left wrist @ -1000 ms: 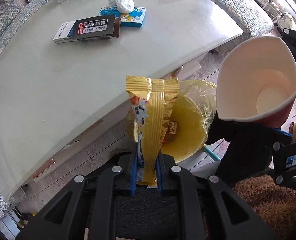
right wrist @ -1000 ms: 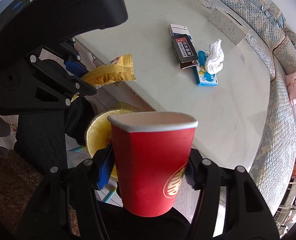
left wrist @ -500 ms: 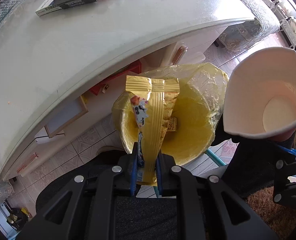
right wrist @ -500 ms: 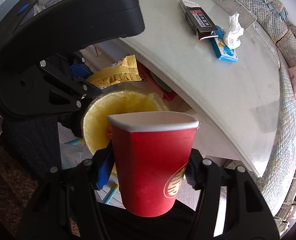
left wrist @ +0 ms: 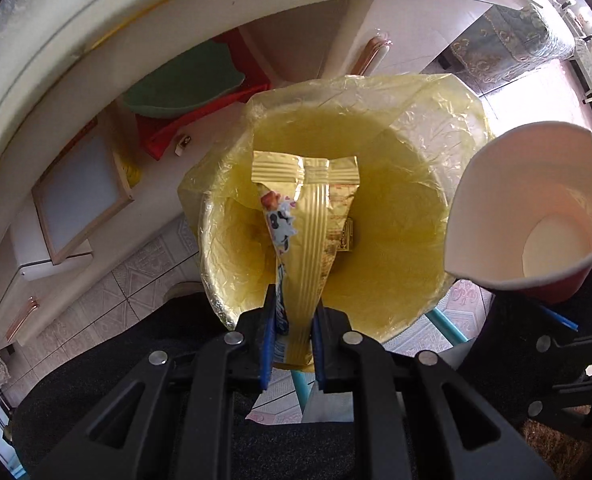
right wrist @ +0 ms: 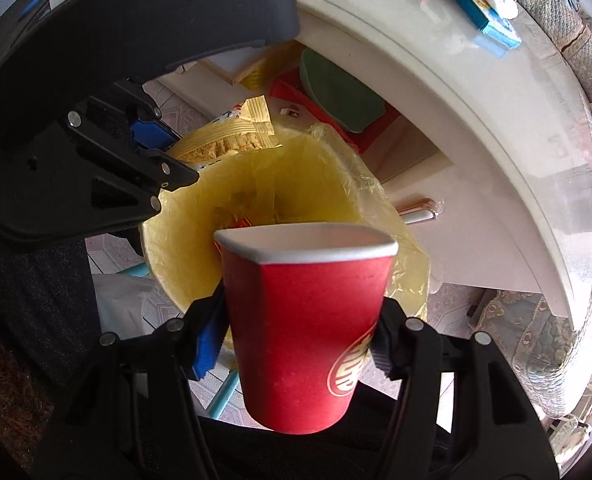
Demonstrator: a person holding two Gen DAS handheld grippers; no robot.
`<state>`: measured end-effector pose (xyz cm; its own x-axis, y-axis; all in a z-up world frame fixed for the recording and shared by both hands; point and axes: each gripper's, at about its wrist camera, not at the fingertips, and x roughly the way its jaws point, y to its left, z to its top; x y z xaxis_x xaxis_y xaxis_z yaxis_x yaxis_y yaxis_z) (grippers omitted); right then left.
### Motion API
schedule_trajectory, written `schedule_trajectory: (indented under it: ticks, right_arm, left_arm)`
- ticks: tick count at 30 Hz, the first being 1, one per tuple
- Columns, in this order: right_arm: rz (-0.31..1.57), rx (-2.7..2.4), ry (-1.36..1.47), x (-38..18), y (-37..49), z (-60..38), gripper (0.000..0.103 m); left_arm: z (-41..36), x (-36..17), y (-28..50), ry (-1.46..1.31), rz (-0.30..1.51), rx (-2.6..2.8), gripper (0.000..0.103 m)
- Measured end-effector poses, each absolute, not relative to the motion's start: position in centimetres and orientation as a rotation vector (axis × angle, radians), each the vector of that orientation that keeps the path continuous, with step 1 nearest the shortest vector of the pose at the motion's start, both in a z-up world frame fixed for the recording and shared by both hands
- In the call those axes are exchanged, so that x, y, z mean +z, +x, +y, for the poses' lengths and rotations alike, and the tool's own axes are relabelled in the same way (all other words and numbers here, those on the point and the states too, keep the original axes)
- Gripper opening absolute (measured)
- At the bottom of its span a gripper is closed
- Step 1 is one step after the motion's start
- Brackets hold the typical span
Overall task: Collect trash
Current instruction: 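Carry the yellow wrapper and red cup with both tools over the trash bin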
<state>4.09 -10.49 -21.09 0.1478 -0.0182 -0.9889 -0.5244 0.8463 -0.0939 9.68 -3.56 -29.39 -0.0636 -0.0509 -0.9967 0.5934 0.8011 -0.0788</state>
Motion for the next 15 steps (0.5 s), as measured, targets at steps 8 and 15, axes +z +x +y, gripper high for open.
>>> schedule_trajectory:
  ticks: [8, 15]
  right_arm:
    - [1.457, 0.381, -0.412, -26.1, 5.1, -11.0, 0.059]
    - [1.493, 0.366, -0.377, -29.6, 5.4, -11.5, 0.059]
  left_arm:
    - [-3.7, -33.9, 10.3, 0.402, 1.636, -0.537, 0.016]
    - [-3.9, -36.9, 11.2, 0.367, 1.684, -0.532, 0.016]
